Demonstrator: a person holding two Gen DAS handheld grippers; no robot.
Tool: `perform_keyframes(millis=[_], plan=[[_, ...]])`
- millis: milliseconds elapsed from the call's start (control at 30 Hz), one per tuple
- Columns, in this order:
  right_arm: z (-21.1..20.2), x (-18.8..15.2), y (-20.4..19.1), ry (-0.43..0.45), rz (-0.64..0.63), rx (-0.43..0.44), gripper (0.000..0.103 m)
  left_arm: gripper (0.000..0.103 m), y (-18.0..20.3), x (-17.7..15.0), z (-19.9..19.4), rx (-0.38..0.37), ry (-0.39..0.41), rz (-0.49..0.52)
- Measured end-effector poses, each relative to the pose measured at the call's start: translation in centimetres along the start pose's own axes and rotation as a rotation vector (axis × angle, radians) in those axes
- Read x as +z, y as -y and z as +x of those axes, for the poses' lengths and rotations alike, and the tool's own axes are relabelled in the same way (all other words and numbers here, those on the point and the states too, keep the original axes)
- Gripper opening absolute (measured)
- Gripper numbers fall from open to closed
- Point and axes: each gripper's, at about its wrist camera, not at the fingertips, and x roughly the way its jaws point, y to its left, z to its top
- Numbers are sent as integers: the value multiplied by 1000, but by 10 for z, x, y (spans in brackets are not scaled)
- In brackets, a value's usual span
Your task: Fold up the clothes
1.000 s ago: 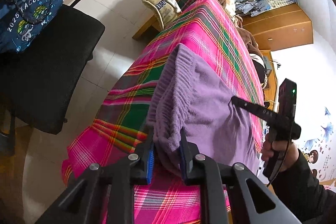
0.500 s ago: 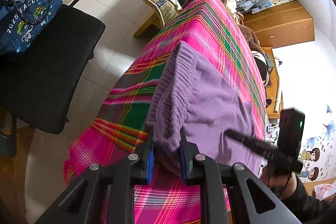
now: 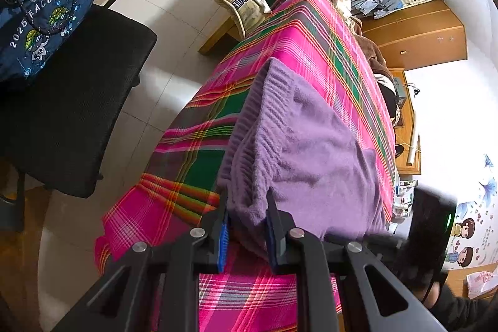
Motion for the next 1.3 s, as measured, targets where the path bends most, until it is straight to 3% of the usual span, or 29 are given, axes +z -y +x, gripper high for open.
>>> perform_keyframes(millis=[100, 300, 400, 533, 700, 900, 1067, 1300], plan=[[-13, 32, 22, 80, 50, -49, 8, 20, 0, 0, 0, 2, -2, 1], [-23, 72, 64, 132, 140, -100, 4, 20, 4, 1, -5, -2, 0, 24], [-32, 83, 74, 174, 183, -119, 7, 20, 9, 1, -9, -8, 6, 39], [-48, 74, 83, 210, 225, -99, 9, 20, 17, 2, -15, -19, 18, 57], [-41, 51, 84, 187, 248, -90, 10, 20, 36, 3, -28, -40, 40, 96], [-47, 65, 102, 213, 303, -54, 9, 20, 65, 3, -39, -45, 65, 156], [-63, 55, 111, 258, 327, -22, 10, 20, 92, 2, -46, -51, 91, 200], [-76, 11, 116, 275, 348, 16, 10, 19, 144, -5, -51, -74, 123, 286]])
